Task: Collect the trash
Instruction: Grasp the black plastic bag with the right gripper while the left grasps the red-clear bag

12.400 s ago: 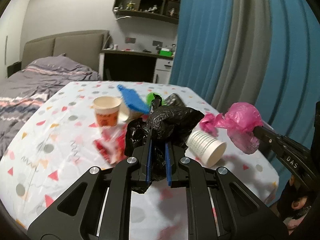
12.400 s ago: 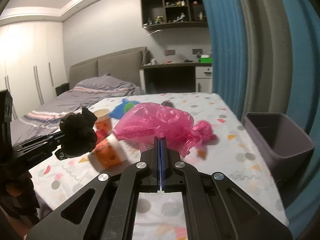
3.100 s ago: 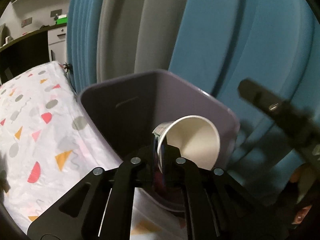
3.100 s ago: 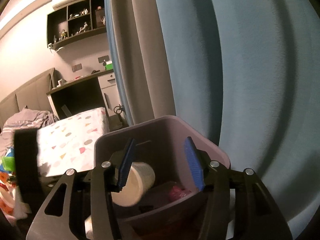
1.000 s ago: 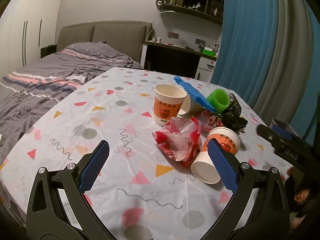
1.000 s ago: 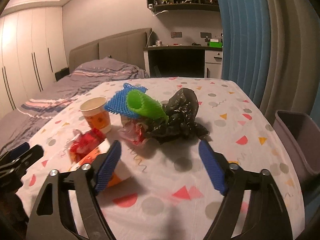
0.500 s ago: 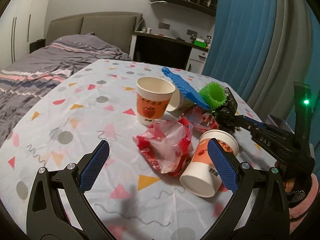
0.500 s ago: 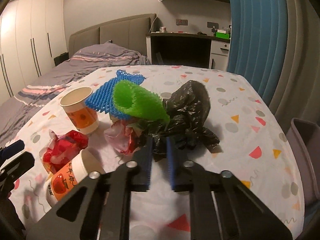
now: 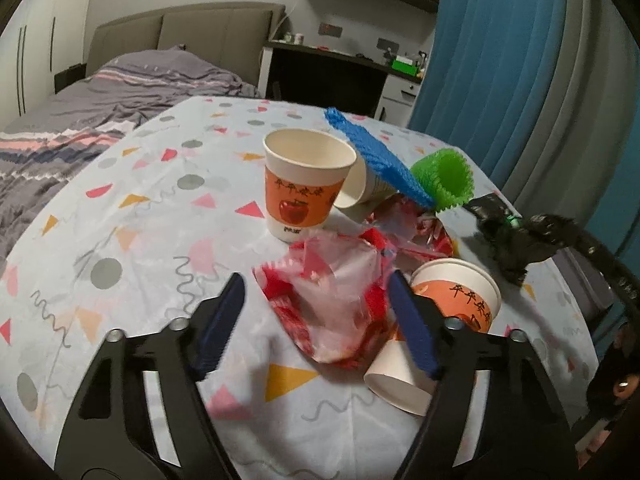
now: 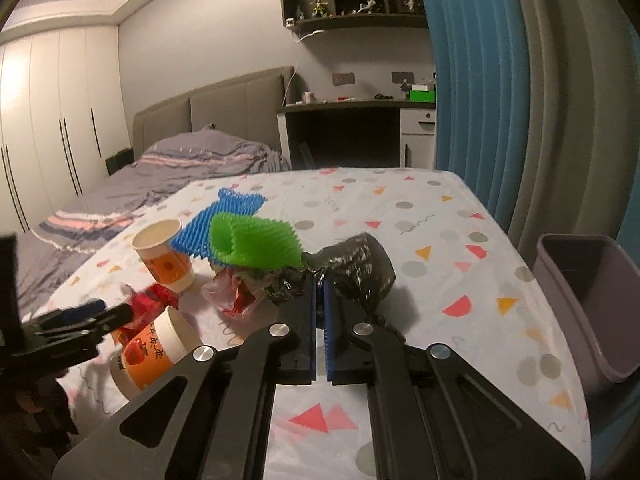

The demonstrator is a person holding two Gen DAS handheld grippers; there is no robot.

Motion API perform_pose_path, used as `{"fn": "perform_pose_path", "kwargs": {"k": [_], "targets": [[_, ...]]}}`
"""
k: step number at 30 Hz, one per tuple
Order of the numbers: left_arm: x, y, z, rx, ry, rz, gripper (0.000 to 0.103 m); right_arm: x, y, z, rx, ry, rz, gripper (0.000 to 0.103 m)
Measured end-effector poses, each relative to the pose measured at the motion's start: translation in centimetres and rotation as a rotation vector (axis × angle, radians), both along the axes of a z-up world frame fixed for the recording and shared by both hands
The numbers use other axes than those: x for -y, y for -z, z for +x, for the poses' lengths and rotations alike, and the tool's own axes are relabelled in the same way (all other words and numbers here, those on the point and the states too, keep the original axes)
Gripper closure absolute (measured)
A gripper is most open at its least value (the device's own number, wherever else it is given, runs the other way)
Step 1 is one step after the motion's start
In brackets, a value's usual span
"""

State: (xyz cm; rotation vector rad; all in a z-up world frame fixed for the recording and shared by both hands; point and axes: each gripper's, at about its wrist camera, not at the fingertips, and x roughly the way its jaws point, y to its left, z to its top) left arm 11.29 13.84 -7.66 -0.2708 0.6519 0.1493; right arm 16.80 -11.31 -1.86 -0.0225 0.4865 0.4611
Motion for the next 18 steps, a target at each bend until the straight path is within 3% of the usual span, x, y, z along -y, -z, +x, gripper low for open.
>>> {"fn": "perform_pose_path", "kwargs": {"k": [1, 3, 8, 18], "targets": [[0.0, 0.1, 0.0, 0.0, 0.006, -0.002, 0.044, 0.4, -0.3, -0.1, 0.007, 0.004, 0.007, 0.099], [0.2, -0.1, 0.0, 0.009, 0.024, -0.004, 0.061, 0.9, -0.7, -0.4, 0.017, 0.007, 0.014, 0.099], [0.5, -0.4, -0.2, 0.026, 0.035, 0.006, 0.069, 1.7, -1.6, -1.2, 0.044, 0.019, 0.025, 0.099], [-1.4, -2.2, -2.3, 0.098, -0.037, -0.017, 0.073, 2.6, -2.4, -2.6, 0.069, 0.034, 0.038, 0.099]]}}
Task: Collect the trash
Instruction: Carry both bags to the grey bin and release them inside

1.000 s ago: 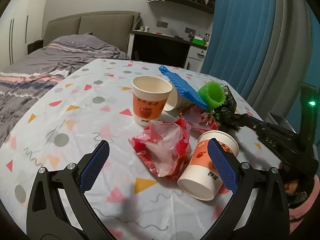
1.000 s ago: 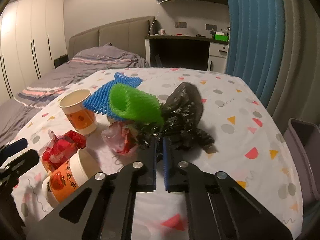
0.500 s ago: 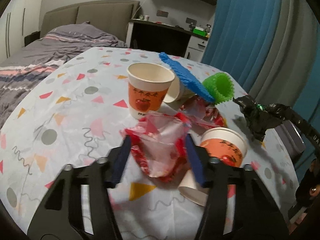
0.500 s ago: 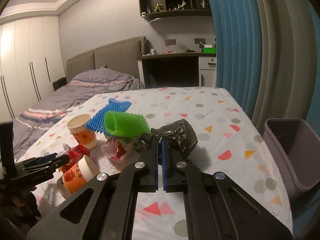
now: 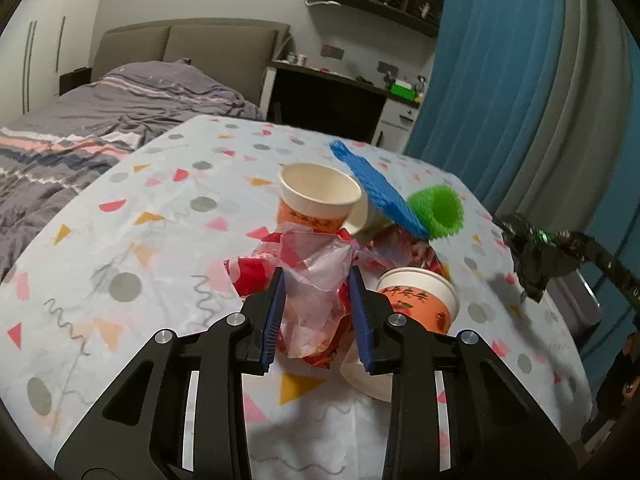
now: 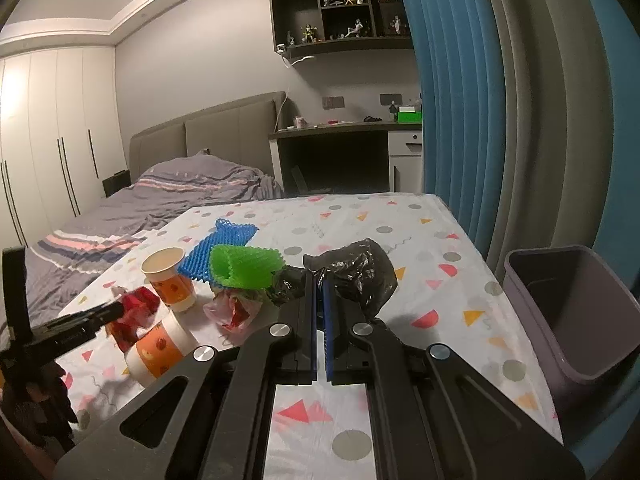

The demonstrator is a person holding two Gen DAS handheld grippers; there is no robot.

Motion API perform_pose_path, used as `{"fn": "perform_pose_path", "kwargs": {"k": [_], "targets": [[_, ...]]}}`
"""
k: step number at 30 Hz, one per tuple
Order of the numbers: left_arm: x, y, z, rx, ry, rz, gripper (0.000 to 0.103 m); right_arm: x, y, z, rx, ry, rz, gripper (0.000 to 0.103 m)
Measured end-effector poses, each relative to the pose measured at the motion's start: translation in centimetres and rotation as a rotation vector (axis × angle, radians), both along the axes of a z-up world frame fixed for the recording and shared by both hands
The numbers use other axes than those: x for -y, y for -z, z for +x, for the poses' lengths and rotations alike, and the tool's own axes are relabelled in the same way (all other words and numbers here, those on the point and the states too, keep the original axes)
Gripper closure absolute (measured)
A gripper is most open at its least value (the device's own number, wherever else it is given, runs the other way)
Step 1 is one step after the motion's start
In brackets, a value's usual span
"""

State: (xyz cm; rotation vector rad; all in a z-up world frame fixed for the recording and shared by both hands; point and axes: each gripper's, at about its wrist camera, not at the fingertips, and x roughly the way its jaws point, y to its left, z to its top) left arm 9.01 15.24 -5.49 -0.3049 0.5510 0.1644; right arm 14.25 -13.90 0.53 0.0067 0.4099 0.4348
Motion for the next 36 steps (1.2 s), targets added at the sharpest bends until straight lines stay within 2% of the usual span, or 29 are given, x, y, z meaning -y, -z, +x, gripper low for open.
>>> {"fn": "perform_pose_path", "kwargs": {"k": [9, 20, 29, 36], "targets": [[-0.4, -2.0, -2.4, 0.062, -0.024, 0.016, 0.073, 0.6, -0.6, -1.0, 0.025, 0.005, 0.01, 0.099], [2.1, -4.8, -3.1, 0.126, 0.03, 0.051, 0.073, 2.3, -1.9, -2.5, 0.065, 0.03, 0.021, 0.099], [7.3, -6.9, -1.5, 0.17, 0.152, 0.076, 0.073, 5.3, -3.4, -3.0, 0.114, 0.086, 0.016, 0.099], [14.3, -8.4, 1.2, 0.203, 0.328, 0.106, 0.073, 9.7, -4.7, -2.6, 0.147, 0.176, 0.027, 0.099]]}}
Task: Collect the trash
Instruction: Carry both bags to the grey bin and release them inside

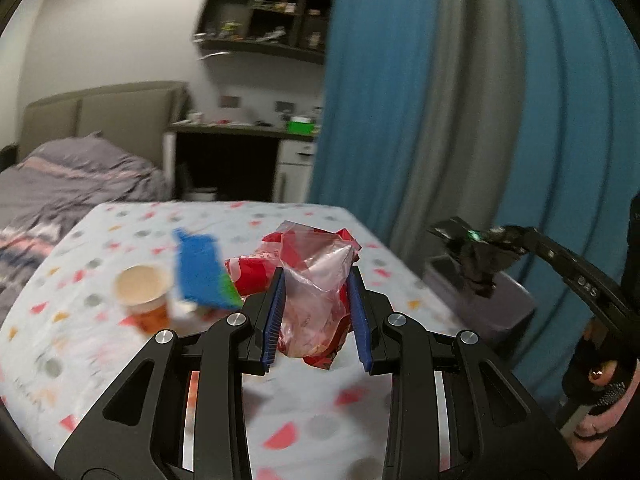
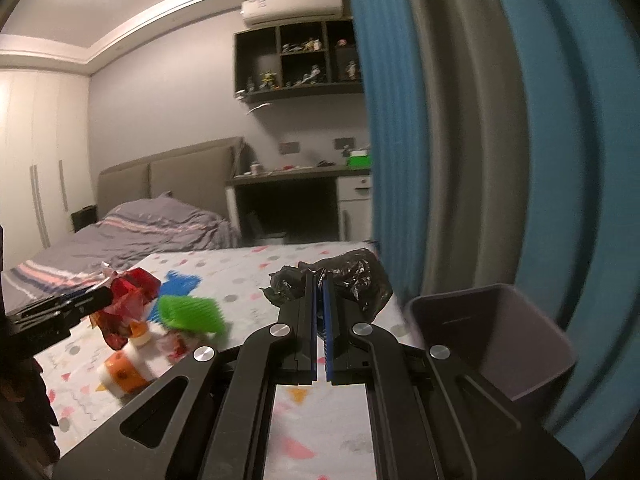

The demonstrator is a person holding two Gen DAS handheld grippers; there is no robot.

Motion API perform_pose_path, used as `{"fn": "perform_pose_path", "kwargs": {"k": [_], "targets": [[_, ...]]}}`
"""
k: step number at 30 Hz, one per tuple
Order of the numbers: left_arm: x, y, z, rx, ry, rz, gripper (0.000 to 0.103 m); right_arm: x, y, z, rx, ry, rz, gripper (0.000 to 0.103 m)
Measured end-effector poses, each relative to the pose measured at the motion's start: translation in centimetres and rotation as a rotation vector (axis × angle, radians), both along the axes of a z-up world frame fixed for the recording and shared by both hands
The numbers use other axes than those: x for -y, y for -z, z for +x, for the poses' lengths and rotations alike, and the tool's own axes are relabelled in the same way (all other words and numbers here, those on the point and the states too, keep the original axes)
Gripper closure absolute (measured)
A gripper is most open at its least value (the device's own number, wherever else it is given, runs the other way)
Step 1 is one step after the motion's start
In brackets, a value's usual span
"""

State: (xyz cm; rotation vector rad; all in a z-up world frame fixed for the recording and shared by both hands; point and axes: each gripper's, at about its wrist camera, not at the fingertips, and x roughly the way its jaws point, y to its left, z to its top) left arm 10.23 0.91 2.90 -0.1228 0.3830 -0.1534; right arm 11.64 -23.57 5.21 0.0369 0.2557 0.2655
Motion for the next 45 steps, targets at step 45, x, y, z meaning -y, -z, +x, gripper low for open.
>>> {"fn": "perform_pose_path", "kwargs": {"k": [45], "targets": [[25.0, 4.4, 17.8, -0.11, 0.479, -0.007, 0.073, 13.7, 5.7, 8.4, -0.173, 0.278, 0.044, 0.099]]}}
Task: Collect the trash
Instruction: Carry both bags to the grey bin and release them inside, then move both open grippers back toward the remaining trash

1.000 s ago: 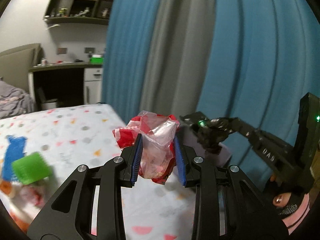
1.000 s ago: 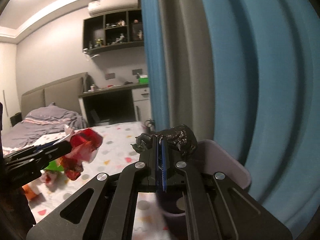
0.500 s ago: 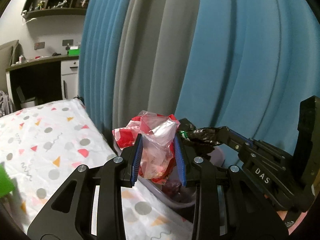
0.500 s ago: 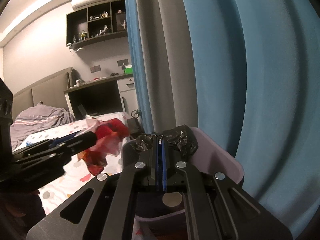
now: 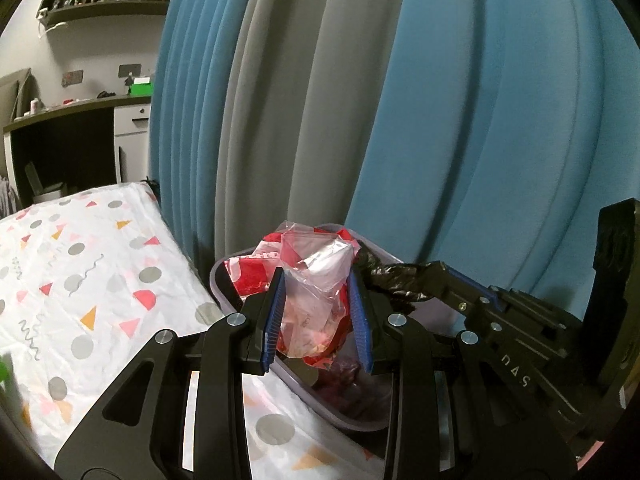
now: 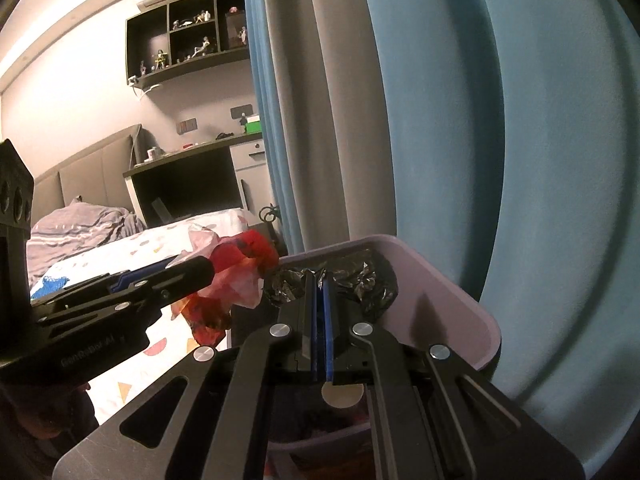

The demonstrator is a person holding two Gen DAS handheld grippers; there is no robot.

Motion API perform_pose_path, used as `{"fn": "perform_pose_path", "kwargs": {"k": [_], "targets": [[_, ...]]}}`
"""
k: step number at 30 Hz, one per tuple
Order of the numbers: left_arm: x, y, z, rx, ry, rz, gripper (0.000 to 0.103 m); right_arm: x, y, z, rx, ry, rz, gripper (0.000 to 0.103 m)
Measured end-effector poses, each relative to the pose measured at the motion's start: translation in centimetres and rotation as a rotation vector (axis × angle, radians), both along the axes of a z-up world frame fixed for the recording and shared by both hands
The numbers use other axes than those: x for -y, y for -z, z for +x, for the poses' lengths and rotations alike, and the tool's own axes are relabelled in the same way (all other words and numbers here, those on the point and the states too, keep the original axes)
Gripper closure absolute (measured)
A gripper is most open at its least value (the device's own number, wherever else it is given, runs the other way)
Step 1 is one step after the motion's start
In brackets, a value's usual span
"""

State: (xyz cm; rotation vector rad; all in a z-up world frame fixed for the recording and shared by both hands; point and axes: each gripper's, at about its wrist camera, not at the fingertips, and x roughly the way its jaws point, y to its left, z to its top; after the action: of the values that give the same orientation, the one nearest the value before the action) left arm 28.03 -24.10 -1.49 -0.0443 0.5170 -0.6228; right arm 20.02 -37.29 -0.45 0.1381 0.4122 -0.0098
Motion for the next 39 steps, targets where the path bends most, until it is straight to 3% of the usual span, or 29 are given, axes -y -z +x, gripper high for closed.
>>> {"fn": "perform_pose_path", "kwargs": {"k": [6, 8, 9, 13, 17, 20, 23, 24, 32, 39], "targets": [[0.1, 0.4, 0.5, -0.013, 0.0, -0.001, 0.072, 0.5, 0.3, 0.4, -0.02, -0.007, 0.016, 0.095], [0.3, 0.6, 0.6, -0.017, 0.0, -0.001, 0.072, 0.6, 0.4, 0.5, -0.025, -0.005, 0.016, 0.071], [0.3, 0.7, 0.6, -0.022, 0.001, -0.002, 0.072, 0.7, 0.4, 0.4, -0.024, 0.003, 0.011, 0.066], [0.9, 1.3, 0.6, -0.038, 0.01, 0.004, 0.072, 1.2, 0.6, -0.2, -0.014, 0.048, -0.007, 0.061], [2.4, 1.9, 0.9, -0.056, 0.05, 0.029, 0.072, 2.1, 0.5, -1.4, 0.013, 0.112, -0.002, 0.049], [3.2, 2.6, 1.2, -0.082, 0.078, 0.031, 0.063, 2.6, 0.5, -2.1, 0.023, 0.136, -0.01, 0.049], [3.4, 3.1, 1.5, -0.092, 0.065, 0.03, 0.032, 2.8, 0.4, -2.7, 0.031, 0.146, -0.021, 0.045], [3.2, 3.1, 1.5, -0.091, 0.065, 0.02, 0.028, 2.8, 0.4, -2.9, 0.035, 0.151, -0.023, 0.044], [-0.1, 1.9, -0.1, -0.023, -0.066, 0.031, 0.016, 2.5, -0.3, -3.9, 0.078, 0.153, -0.013, 0.034], [-6.0, 0.1, -5.4, 0.042, -0.241, 0.034, 0.006, 0.0, -0.4, -4.9, 0.081, 0.093, -0.002, 0.021]]}}
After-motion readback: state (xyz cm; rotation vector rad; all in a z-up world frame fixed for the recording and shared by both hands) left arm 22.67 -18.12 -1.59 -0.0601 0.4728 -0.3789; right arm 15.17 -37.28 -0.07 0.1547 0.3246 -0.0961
